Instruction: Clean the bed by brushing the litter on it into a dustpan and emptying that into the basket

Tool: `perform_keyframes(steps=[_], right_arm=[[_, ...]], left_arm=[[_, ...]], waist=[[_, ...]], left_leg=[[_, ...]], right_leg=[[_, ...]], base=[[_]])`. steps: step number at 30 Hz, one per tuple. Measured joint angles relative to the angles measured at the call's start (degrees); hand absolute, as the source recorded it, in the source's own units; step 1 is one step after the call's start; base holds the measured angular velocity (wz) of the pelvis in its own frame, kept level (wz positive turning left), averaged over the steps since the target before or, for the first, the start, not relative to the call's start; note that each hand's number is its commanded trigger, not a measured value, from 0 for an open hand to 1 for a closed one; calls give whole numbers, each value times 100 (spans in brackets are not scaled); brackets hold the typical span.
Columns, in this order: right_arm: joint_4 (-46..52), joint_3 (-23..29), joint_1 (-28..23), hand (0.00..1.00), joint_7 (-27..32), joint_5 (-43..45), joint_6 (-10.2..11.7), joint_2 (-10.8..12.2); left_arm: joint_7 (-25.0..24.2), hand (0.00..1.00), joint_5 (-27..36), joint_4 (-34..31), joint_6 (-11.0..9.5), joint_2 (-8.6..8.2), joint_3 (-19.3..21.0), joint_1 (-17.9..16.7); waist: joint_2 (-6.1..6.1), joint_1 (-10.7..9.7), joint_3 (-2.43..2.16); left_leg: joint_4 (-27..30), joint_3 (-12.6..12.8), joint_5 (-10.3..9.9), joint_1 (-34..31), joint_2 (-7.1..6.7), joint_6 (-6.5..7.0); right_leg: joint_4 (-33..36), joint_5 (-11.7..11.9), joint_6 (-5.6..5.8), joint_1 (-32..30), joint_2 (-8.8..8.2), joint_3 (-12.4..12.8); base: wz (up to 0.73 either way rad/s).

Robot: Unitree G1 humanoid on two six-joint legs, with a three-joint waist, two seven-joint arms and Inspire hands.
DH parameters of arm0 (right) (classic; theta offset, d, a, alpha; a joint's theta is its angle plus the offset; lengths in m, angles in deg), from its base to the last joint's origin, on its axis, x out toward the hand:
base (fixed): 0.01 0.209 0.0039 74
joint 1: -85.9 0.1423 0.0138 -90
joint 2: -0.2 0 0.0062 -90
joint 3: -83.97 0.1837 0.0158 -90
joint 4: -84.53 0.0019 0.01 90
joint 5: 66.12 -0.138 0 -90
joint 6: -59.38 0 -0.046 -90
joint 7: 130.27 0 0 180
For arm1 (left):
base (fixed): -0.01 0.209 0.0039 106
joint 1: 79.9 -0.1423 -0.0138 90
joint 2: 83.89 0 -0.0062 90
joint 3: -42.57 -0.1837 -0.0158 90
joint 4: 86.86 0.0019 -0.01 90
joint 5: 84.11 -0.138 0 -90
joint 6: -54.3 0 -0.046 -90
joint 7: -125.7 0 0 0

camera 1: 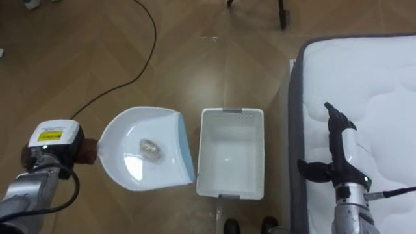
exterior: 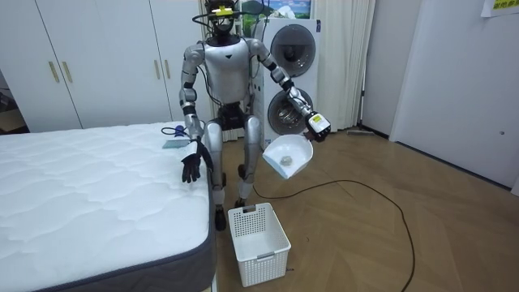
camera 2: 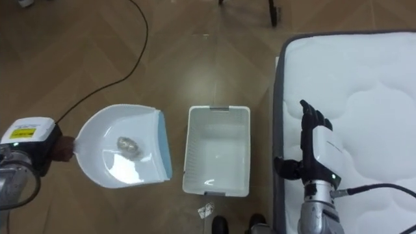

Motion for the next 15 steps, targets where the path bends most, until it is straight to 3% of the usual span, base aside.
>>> perform_keyframes(steps=[4,7,11,15], right_arm=[[10,-131,-1,0,20,-176,-63,-56],[11,-227,-30,0,19,-257,-143,-62],[14,-372,3,0,19,-342,-231,-66],[18,-508,-9,0,19,-409,-279,-66]], left_arm=[[62,100,-105,3,3,171,-111,9],[99,100,-264,7,46,205,-115,9],[111,100,-325,6,77,233,-123,12],[190,100,-335,3,104,295,-269,11]], waist=[[-41,-1,13],[-42,-3,13],[-48,-28,9],[-89,-39,-10]], left_leg=[[5,125,23,-96,7,42],[25,126,35,-161,7,128],[24,126,11,-198,15,404],[17,126,26,-200,11,495]], right_leg=[[61,-30,-20,-95,-17,11],[62,-30,-21,-138,-15,5],[149,-31,-22,-211,-11,-17],[143,-27,-19,-205,-18,-26]], base=[[10],[6],[1],[4]])
